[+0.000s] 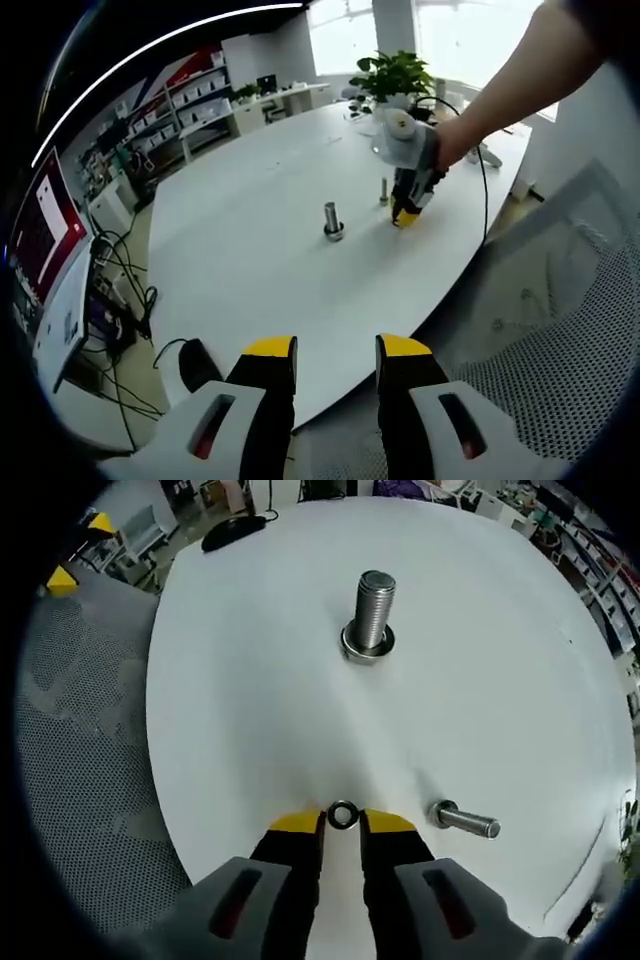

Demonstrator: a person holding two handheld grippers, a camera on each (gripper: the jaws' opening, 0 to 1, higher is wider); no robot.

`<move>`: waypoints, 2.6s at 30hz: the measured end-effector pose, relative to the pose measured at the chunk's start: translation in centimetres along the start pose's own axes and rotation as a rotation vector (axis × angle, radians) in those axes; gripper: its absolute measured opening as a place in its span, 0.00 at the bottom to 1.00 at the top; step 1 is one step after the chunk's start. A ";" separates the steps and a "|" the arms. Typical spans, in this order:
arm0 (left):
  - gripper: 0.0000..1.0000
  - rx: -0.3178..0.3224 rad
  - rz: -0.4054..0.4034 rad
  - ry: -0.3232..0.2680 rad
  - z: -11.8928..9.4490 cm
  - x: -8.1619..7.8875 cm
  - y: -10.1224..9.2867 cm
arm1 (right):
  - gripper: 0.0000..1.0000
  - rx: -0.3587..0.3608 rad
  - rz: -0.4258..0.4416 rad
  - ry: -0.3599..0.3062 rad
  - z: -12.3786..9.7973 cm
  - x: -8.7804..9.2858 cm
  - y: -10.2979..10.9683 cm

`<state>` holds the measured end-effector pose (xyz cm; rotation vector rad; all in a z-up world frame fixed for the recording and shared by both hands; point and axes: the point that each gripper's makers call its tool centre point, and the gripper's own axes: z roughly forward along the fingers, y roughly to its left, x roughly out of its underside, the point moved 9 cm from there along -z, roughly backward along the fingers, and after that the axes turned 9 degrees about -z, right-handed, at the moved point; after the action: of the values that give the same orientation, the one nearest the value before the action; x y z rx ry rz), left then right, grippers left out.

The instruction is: Place the washer onto the threaded stud by aligning its center hole with the stud, sliding it down to the base, and recovering from edge contact or off-axis alignment until the washer reaches the visible bottom stop.

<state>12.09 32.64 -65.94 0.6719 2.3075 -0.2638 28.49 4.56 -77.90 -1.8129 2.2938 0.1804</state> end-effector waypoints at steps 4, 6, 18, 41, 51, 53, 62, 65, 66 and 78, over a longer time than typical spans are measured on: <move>0.30 -0.001 -0.001 -0.001 0.0 0.0 0.0 | 0.16 -0.008 -0.046 0.028 0.1 -0.3 0.0; 0.30 -0.001 0.000 0.000 0.0 0.0 0.0 | 0.16 -0.002 -0.046 0.049 0.2 -0.5 0.0; 0.30 -0.002 -0.001 -0.001 0.0 0.0 0.1 | 0.15 0.039 0.057 0.080 0.1 -0.8 0.3; 0.30 -0.001 0.002 0.005 0.0 0.0 0.0 | 0.14 0.122 0.181 -0.062 -1.3 1.9 0.0; 0.30 -0.003 0.003 0.006 0.0 0.0 0.0 | 0.14 0.160 0.227 -0.081 -3.2 3.2 -1.8; 0.30 -0.003 0.003 0.007 0.0 0.0 0.0 | 0.14 0.168 0.232 -0.084 -3.5 3.4 -2.1; 0.30 -0.003 0.004 0.008 0.0 0.1 0.0 | 0.14 0.214 0.238 -0.130 -5.3 3.1 -3.3; 0.30 -0.003 0.003 0.008 0.0 0.1 0.0 | 0.14 0.224 0.247 -0.140 -5.7 3.0 -3.5; 0.30 -0.003 0.003 0.008 0.0 0.1 0.0 | 0.14 0.231 0.245 -0.145 -5.8 3.0 -3.6; 0.30 -0.003 0.002 0.007 0.1 0.1 0.1 | 0.14 0.256 0.233 -0.178 -6.4 2.6 -4.3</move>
<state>12.11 32.70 -66.03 0.6744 2.3132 -0.2574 31.50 -0.33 -72.18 -1.3508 2.2770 0.0765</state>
